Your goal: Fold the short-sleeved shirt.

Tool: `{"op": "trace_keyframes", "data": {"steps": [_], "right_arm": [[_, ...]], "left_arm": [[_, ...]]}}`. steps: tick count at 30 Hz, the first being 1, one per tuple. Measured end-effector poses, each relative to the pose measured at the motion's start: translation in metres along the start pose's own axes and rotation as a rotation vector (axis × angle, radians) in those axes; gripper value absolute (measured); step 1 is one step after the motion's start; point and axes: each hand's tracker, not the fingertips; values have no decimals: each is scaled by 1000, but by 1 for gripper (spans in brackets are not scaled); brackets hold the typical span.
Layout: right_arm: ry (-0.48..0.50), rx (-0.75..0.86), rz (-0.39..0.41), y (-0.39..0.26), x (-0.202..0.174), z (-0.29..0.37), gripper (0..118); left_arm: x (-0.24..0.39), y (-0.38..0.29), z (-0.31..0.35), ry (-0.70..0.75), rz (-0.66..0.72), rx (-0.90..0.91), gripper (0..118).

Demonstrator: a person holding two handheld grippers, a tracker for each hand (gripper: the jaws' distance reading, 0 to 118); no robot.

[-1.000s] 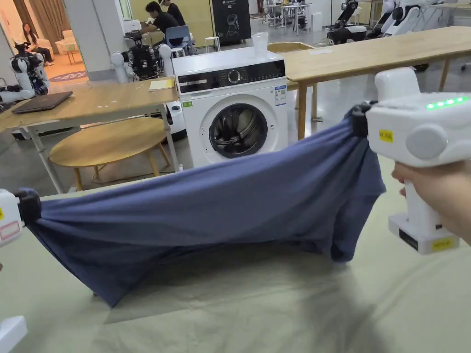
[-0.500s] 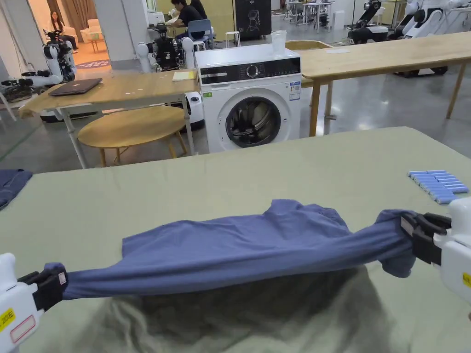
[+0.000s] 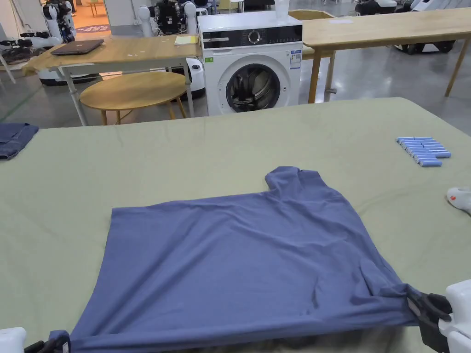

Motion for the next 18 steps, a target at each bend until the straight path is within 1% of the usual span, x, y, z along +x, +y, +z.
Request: {"op": "trace_keyframes", "data": {"steps": [2, 4, 6, 7, 8, 9, 10, 11, 12, 13, 14, 16, 17, 18], "right_arm": [[-18, -51, -4, -14, 1, -9, 2], [-11, -113, -18, -24, 2, -17, 2], [-21, -143, -16, -31, 2, -21, 2], [-24, -145, -16, -33, 3, -21, 2], [-35, -142, -22, -33, 4, -21, 2], [-44, -138, -34, -31, 6, -20, 6], [-44, -137, -40, -30, 8, -17, 17], [-51, -136, -47, -29, 10, -14, 52], [-91, -135, -59, -28, 11, -11, 85], [-107, -124, -79, -28, 12, -6, 110], [-103, -83, -111, -28, 12, 4, 118], [-52, 11, -177, -25, 8, 28, 118], [-57, 37, -196, -22, 3, 38, 118], [-86, 70, -193, -22, -6, 48, 118]], "left_arm": [[3, -8, -8, 9, -41, -39, 2], [11, -16, -12, 24, -90, -81, 3], [14, -21, -16, 25, -117, -103, 9], [12, -23, -17, 25, -121, -113, 18], [10, -27, -16, 28, -119, -126, 35], [6, -27, -16, 34, -114, -135, 59], [3, -28, -14, 36, -106, -141, 85], [-2, -28, -11, 40, -85, -146, 104], [-5, -28, -1, 30, -39, -131, 105], [-8, -26, 9, 23, -3, -101, 105], [-8, -24, 21, 25, 25, -65, 105], [-6, -22, 49, 41, 29, 26, 105], [-2, -21, 65, 72, 34, 73, 103], [1, -20, 81, 69, 54, 118, 94]]}}
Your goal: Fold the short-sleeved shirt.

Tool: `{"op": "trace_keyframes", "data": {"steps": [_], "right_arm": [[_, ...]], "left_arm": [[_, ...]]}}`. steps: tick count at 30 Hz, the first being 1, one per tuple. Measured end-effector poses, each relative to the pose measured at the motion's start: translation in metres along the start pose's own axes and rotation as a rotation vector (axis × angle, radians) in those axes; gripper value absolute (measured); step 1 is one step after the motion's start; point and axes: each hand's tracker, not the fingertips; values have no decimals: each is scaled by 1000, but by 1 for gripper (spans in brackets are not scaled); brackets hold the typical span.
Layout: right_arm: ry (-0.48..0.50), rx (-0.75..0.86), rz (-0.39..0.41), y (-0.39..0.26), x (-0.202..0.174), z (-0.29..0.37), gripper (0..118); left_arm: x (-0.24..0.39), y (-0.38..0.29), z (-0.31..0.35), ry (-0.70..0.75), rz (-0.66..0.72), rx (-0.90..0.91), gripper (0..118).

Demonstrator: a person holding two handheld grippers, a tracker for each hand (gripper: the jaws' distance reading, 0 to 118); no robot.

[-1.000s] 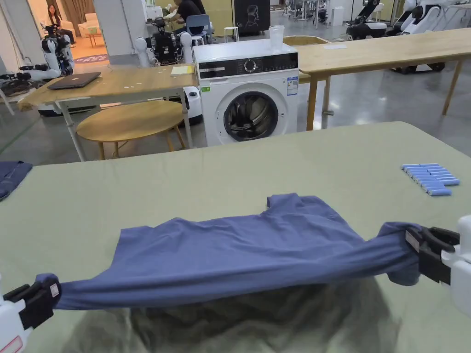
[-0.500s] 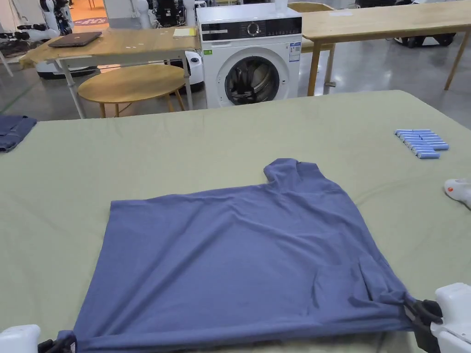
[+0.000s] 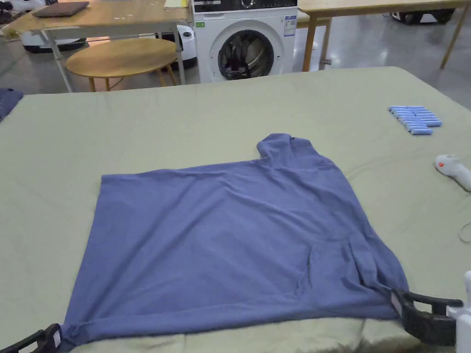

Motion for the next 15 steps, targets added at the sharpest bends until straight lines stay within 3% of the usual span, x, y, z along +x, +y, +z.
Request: {"op": "trace_keyframes", "data": {"steps": [1, 2, 3, 4, 5, 10, 11, 15], "right_arm": [[-24, 45, 5, 0, -8, 8, 116], [-19, 81, 12, -1, -16, 16, 105], [6, 106, 14, -2, -25, 22, 82], [22, 125, 12, -2, -35, 27, 42], [38, 128, 10, -2, -44, 28, 0], [186, 16, 40, -2, -76, 9, 0], [151, 27, 60, -1, -83, 7, 0], [177, 11, 109, -2, -88, 4, 0]], "left_arm": [[2, 1, 14, -9, 25, 49, 75], [5, -3, 28, -16, 53, 103, 36], [10, -5, 36, 4, 61, 133, 8], [14, -6, 39, 33, 53, 145, 0], [19, -8, 41, 63, 27, 148, 0], [34, -21, 33, 13, -46, 53, 0], [33, -25, 31, 3, -30, 37, 0], [25, -29, 17, -21, 20, -19, 0]]}}
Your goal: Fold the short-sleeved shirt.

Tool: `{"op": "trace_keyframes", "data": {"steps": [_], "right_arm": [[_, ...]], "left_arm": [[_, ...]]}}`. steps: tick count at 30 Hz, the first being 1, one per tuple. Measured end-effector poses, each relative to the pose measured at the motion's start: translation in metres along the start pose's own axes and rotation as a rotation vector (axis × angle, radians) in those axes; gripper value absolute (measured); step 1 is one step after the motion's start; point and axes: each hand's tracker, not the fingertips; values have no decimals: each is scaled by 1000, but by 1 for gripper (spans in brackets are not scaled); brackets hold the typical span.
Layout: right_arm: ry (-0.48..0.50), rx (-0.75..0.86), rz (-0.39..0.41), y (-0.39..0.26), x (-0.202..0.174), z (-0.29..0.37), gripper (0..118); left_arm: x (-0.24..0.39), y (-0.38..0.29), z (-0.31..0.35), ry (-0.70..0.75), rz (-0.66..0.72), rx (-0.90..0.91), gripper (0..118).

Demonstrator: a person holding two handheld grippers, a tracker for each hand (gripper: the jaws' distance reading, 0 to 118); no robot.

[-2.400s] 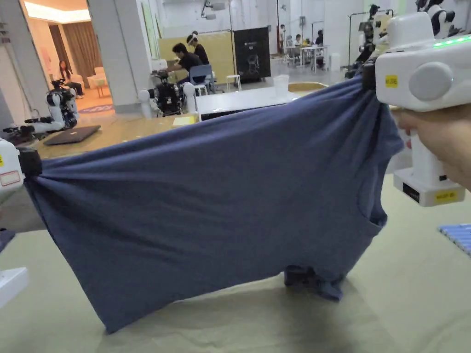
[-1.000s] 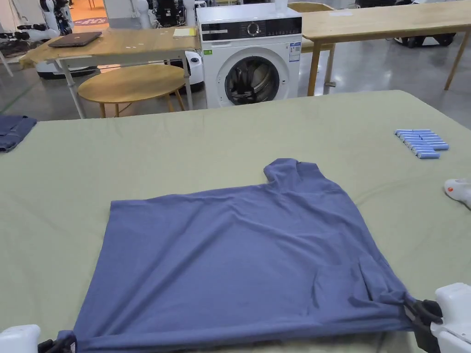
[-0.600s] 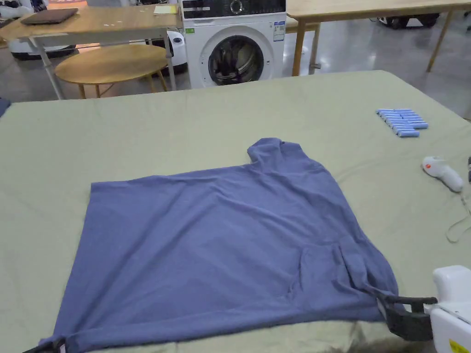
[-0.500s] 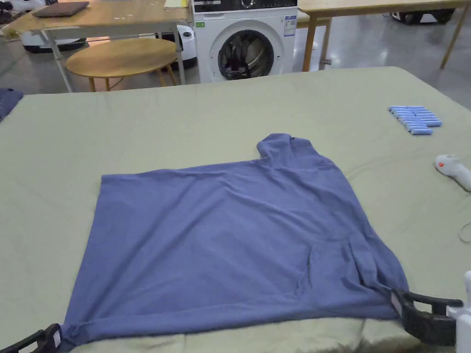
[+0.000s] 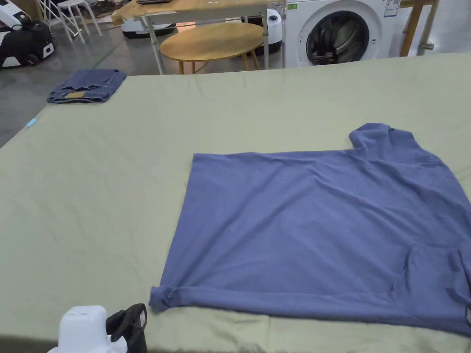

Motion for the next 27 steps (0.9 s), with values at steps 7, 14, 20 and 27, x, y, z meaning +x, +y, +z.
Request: {"op": "trace_keyframes", "data": {"steps": [7, 14, 20, 27], "right_arm": [[-13, -44, -1, -8, 11, -8, 0], [-46, -106, -29, -23, 19, -11, 0], [-54, -123, -32, -25, 20, -11, 0], [-75, -139, -10, -28, 25, -13, 0]], "left_arm": [[-13, 17, -60, -28, 152, -127, 111], [15, 21, -102, 19, -112, -204, 61], [20, 4, -103, 44, -140, -205, 3], [6, 2, -82, 52, -106, -183, 2]]}}
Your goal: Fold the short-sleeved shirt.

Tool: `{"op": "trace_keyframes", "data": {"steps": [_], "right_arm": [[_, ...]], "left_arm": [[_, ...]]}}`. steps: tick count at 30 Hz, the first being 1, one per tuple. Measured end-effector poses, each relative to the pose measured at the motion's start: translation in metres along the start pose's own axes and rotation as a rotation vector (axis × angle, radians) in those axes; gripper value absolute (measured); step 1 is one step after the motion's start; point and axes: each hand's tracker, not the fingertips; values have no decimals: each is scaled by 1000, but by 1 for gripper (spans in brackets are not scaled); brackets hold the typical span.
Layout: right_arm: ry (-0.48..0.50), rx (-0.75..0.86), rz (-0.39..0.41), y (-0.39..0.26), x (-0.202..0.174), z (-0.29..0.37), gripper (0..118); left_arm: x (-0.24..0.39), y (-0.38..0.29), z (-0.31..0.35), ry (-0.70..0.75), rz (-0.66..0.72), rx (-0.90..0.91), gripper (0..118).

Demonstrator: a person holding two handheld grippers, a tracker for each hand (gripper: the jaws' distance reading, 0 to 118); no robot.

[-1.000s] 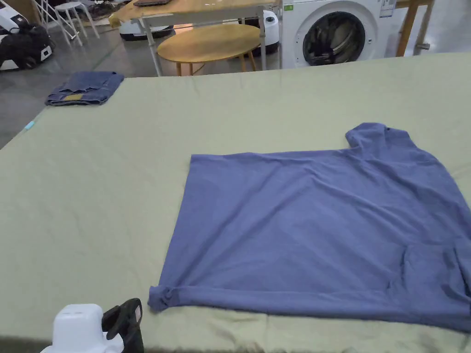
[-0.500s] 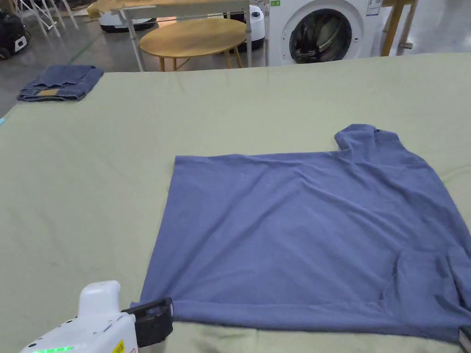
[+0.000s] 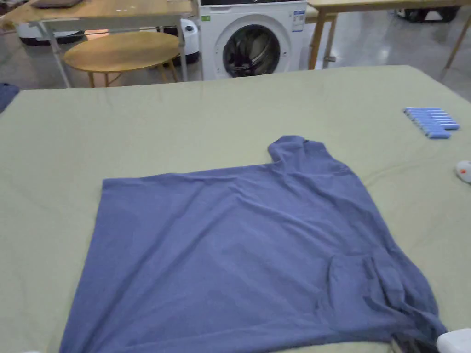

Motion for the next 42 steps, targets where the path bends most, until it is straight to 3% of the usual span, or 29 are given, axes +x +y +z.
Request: {"op": "trace_keyframes", "data": {"steps": [5, 6, 7, 8, 9, 10, 16, 17, 19, 20, 24, 26, 30, 33, 36, 38, 42], "right_arm": [[-116, 3, 90, -6, 15, 3, 1], [-145, -4, 121, -8, 17, 1, 12], [-177, -11, 157, -9, 19, -1, 38], [-189, -32, 204, -10, 21, -6, 84], [-199, -56, 242, -10, 23, -12, 105], [-197, -55, 261, -10, 22, -16, 110], [-176, -69, 205, 4, 34, -47, 109], [-177, -69, 186, 6, 36, -51, 103], [-137, -83, 128, 14, 38, -57, 77], [-102, -88, 104, 13, 40, -59, 55], [-53, -175, 20, 10, 48, -66, 7], [-15, -159, -47, 8, 52, -63, 4], [-36, -125, -58, 14, 52, -55, 2], [-5, -84, -125, 21, 58, -43, 2], [4, -83, -106, 39, 65, -40, 2], [-19, -79, -44, 58, 70, -46, 2], [-22, -74, -35, 100, 82, -71, 2]], "left_arm": [[-5, -1, 18, -21, 50, 29, 2], [-5, 0, 20, -26, 49, 35, 2], [-4, 1, 22, -25, 41, 40, 2], [-3, 2, 23, -26, 29, 43, 2], [-2, 4, 24, -24, 24, 46, 2], [-2, 5, 25, -25, 23, 48, 2], [0, 6, 21, -24, 41, 41, 2], [0, 5, 20, -23, 44, 37, 2], [0, 4, 21, -23, 52, 33, 2], [1, 4, 21, -23, 55, 31, 2], [-5, 2, 22, -17, 67, 22, 2], [-10, 1, 20, -31, 105, 2, 2], [-12, 3, 13, -22, 102, -2, 2], [-9, 13, 19, -26, 68, 19, 2], [-18, 34, 21, -26, 70, 33, 2], [-24, 55, 15, -49, 60, 38, 2], [-23, 105, -6, -114, 55, 39, 2]]}}
